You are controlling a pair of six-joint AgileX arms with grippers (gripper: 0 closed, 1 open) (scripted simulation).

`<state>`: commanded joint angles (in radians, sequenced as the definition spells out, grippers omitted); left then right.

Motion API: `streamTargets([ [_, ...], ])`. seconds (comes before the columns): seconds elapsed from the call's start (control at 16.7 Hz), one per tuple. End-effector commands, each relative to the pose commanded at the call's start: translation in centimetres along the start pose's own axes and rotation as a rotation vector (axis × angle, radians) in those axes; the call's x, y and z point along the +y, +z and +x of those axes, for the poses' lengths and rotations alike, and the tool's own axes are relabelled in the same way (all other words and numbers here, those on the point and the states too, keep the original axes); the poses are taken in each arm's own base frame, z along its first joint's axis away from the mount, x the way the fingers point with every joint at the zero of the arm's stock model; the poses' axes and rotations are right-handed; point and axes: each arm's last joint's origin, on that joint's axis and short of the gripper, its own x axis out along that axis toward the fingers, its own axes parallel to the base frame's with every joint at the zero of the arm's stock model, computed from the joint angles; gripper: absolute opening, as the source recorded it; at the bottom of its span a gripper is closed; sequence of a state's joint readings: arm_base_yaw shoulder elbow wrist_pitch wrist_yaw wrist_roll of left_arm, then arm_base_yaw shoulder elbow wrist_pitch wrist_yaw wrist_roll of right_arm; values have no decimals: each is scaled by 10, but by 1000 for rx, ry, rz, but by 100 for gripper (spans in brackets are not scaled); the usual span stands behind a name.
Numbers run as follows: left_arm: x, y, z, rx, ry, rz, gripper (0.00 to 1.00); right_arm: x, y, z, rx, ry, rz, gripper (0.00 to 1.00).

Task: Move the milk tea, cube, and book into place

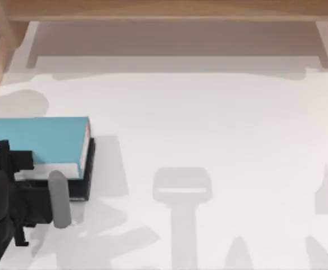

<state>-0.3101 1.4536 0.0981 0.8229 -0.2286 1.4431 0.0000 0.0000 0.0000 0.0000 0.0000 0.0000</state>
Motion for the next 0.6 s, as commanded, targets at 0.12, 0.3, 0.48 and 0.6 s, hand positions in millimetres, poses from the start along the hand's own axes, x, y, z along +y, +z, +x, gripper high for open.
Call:
streamTargets([
  [0.12, 0, 0, 0, 0, 0, 0, 15, 0, 0, 0, 0, 0, 0, 100],
  [0.3, 0, 0, 0, 0, 0, 0, 38, 0, 0, 0, 0, 0, 0, 100],
  [0.48, 0, 0, 0, 0, 0, 0, 60, 0, 0, 0, 0, 0, 0, 100],
  [0.6, 0, 0, 0, 0, 0, 0, 75, 0, 0, 0, 0, 0, 0, 100],
])
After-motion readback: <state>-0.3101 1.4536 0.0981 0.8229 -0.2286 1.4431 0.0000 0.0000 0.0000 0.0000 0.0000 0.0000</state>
